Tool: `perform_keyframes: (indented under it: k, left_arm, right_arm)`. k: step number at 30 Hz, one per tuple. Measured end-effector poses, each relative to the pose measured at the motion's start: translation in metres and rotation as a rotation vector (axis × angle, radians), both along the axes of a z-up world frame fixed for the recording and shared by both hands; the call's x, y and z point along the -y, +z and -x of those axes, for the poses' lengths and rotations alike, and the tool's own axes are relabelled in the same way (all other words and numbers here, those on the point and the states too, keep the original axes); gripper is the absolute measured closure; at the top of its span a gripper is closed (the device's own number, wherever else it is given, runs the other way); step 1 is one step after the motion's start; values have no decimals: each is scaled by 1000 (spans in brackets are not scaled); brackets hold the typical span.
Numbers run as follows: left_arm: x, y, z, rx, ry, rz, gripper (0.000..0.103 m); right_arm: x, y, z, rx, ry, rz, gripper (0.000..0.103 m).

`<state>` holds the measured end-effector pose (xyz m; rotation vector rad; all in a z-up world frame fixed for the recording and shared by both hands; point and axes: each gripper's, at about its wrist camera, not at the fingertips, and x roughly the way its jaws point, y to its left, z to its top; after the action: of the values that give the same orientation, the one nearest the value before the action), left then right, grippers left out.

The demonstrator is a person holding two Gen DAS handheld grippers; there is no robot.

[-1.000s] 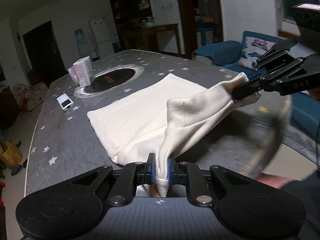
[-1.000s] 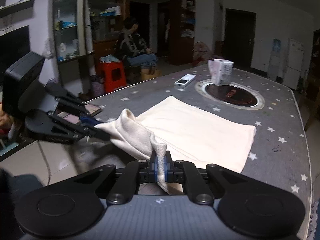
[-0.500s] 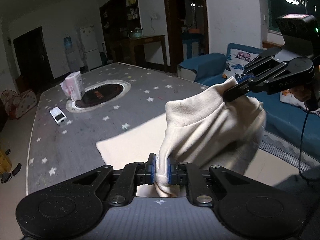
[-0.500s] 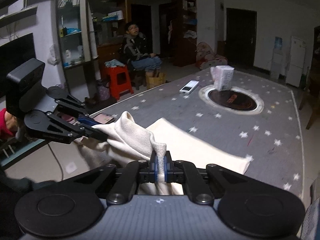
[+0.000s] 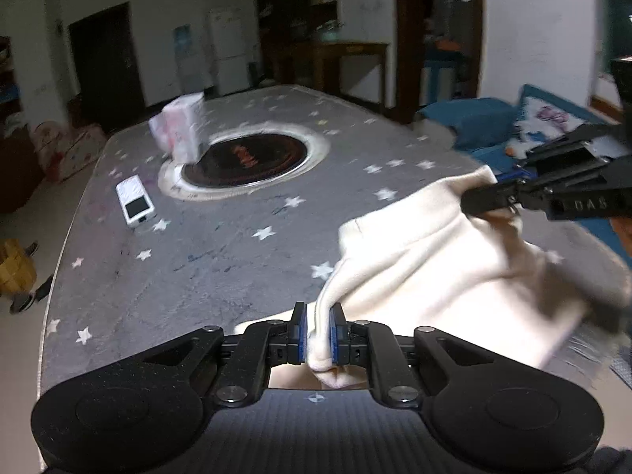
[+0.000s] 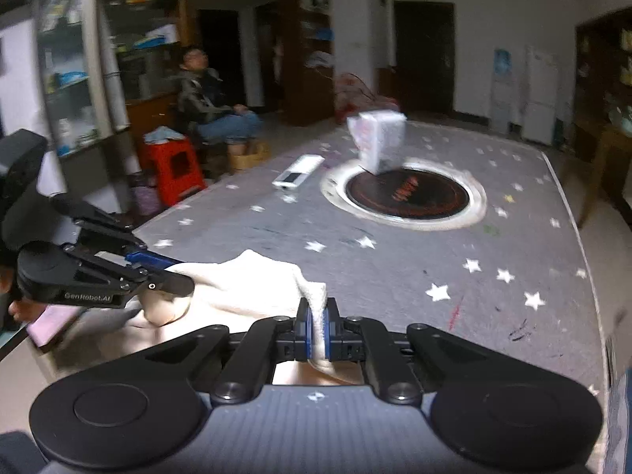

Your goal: Fold clothes

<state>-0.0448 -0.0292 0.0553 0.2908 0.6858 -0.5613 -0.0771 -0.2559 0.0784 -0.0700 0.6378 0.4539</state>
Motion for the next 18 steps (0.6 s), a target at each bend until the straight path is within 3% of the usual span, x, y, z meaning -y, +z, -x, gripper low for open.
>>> perform_keyframes:
  k: [6, 10, 13, 18]
  left_arm:
    - [8, -24, -23, -17, 116, 4, 87]
    - [8, -26, -28, -4, 165, 14, 78]
    - [-2, -21, -27, 10, 210, 45, 61]
    - [-28, -5, -19, 31, 284, 113, 61]
  right_arm:
    - [-4, -42, -27, -39, -98, 13, 98]
    - [-3, -61, -35, -78, -158, 19, 92]
    - [2, -61, -36, -88, -190, 18, 86]
    - [7, -47, -34, -65, -216, 37, 86]
